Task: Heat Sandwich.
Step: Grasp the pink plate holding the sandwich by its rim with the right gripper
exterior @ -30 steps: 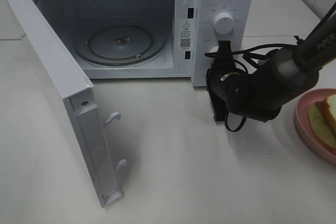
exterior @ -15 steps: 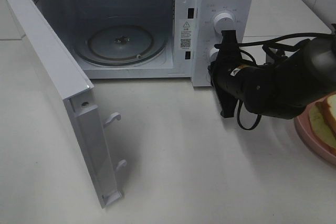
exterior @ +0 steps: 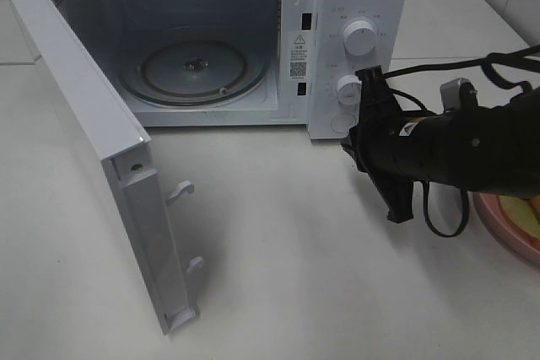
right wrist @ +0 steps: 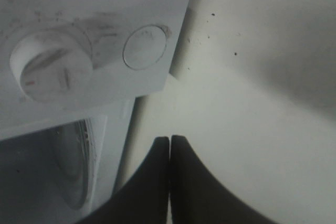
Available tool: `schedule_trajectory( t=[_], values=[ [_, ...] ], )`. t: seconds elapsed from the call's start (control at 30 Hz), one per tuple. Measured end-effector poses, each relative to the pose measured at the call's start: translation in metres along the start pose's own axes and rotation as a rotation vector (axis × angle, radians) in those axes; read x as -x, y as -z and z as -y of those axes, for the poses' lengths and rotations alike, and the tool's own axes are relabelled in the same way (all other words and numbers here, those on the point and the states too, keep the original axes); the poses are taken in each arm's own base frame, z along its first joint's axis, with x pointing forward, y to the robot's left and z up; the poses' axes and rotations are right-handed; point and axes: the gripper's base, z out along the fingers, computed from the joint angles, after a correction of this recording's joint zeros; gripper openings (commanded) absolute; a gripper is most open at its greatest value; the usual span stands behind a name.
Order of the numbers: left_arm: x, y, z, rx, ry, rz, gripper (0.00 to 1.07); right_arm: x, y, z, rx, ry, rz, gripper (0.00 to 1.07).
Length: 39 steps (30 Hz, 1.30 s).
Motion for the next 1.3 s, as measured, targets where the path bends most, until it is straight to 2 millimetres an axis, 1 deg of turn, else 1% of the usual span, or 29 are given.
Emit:
schedule_trajectory(
  t=[0.07, 0.13, 0.2, 0.23, 0.27, 0.33, 0.37, 0.4, 0.43, 0.47, 0.5, 0.53, 0.57, 0.63, 0.67, 0.7, 0.73, 0.8, 0.83, 0.93, 0.97, 1.0, 1.07, 1.1, 1.13, 1.17, 1.23, 1.27, 1.3],
  values=[
    [0.000, 0.000, 0.000, 0.000, 0.000, 0.000, 0.98, -0.001, 0.003, 0.000, -0.014, 0.033, -0.013, 0.05],
    [0.000, 0.000, 0.000, 0.000, 0.000, 0.000, 0.98, -0.003, 0.011, -0.001, -0.054, 0.152, -0.057, 0.06],
    [0.000, 0.000, 0.000, 0.000, 0.000, 0.000, 0.98, -0.004, 0.014, -0.003, -0.057, 0.187, -0.067, 0.06],
    [0.000, 0.000, 0.000, 0.000, 0.000, 0.000, 0.98, -0.004, 0.016, -0.002, -0.069, 0.238, -0.081, 0.06],
    [0.000, 0.000, 0.000, 0.000, 0.000, 0.000, 0.98, -0.006, 0.022, -0.003, -0.082, 0.350, -0.112, 0.06],
    [0.000, 0.000, 0.000, 0.000, 0.000, 0.000, 0.98, -0.008, 0.028, -0.004, -0.099, 0.503, -0.156, 0.07],
    [0.000, 0.000, 0.000, 0.000, 0.000, 0.000, 0.98, -0.008, 0.028, -0.004, -0.099, 0.503, -0.156, 0.07],
    [0.000, 0.000, 0.000, 0.000, 0.000, 0.000, 0.98, -0.009, 0.033, -0.004, -0.104, 0.586, -0.182, 0.07],
    [0.000, 0.000, 0.000, 0.000, 0.000, 0.000, 0.98, -0.010, 0.040, -0.004, -0.115, 0.741, -0.236, 0.08],
    [0.000, 0.000, 0.000, 0.000, 0.000, 0.000, 0.98, -0.012, 0.044, -0.003, -0.119, 0.826, -0.269, 0.08],
    [0.000, 0.000, 0.000, 0.000, 0.000, 0.000, 0.98, -0.012, 0.044, -0.003, -0.119, 0.826, -0.269, 0.08],
    [0.000, 0.000, 0.000, 0.000, 0.000, 0.000, 0.98, -0.013, 0.049, -0.003, -0.121, 0.908, -0.303, 0.08],
    [0.000, 0.000, 0.000, 0.000, 0.000, 0.000, 0.98, -0.014, 0.056, -0.002, -0.121, 1.045, -0.365, 0.09],
    [0.000, 0.000, 0.000, 0.000, 0.000, 0.000, 0.98, -0.016, 0.064, -0.001, -0.112, 1.182, -0.426, 0.10],
    [0.000, 0.000, 0.000, 0.000, 0.000, 0.000, 0.98, -0.016, 0.064, -0.001, -0.112, 1.182, -0.426, 0.10],
    [0.000, 0.000, 0.000, 0.000, 0.000, 0.000, 0.98, -0.017, 0.072, 0.001, -0.112, 1.284, -0.484, 0.12],
    [0.000, 0.000, 0.000, 0.000, 0.000, 0.000, 0.98, -0.017, 0.076, 0.001, -0.113, 1.325, -0.508, 0.14],
    [0.000, 0.000, 0.000, 0.000, 0.000, 0.000, 0.98, -0.017, 0.079, 0.001, -0.113, 1.353, -0.521, 0.15],
    [0.000, 0.000, 0.000, 0.000, 0.000, 0.000, 0.98, -0.016, 0.082, 0.002, -0.115, 1.382, -0.536, 0.18],
    [0.000, 0.000, 0.000, 0.000, 0.000, 0.000, 0.98, -0.014, 0.092, 0.004, -0.149, 1.434, -0.578, 0.34],
    [0.000, 0.000, 0.000, 0.000, 0.000, 0.000, 0.98, -0.014, 0.092, 0.004, -0.149, 1.434, -0.578, 0.34],
    [0.000, 0.000, 0.000, 0.000, 0.000, 0.000, 0.98, -0.013, 0.096, 0.003, -0.177, 1.447, -0.598, 0.48],
    [0.000, 0.000, 0.000, 0.000, 0.000, 0.000, 0.98, -0.011, 0.098, 0.001, -0.212, 1.465, -0.619, 0.61],
    [0.000, 0.000, 0.000, 0.000, 0.000, 0.000, 0.98, -0.011, 0.098, 0.001, -0.212, 1.465, -0.619, 0.61],
    [0.000, 0.000, 0.000, 0.000, 0.000, 0.000, 0.98, -0.007, 0.100, -0.002, -0.245, 1.473, -0.634, 0.75],
    [0.000, 0.000, 0.000, 0.000, 0.000, 0.000, 0.98, -0.004, 0.101, -0.004, -0.264, 1.466, -0.639, 0.82],
    [0.000, 0.000, 0.000, 0.000, 0.000, 0.000, 0.98, 0.005, 0.102, -0.009, -0.301, 1.452, -0.633, 0.93],
    [0.000, 0.000, 0.000, 0.000, 0.000, 0.000, 0.98, 0.005, 0.102, -0.009, -0.301, 1.452, -0.633, 0.93],
    [0.000, 0.000, 0.000, 0.000, 0.000, 0.000, 0.98, 0.014, 0.103, -0.014, -0.328, 1.456, -0.620, 0.97]
  ],
)
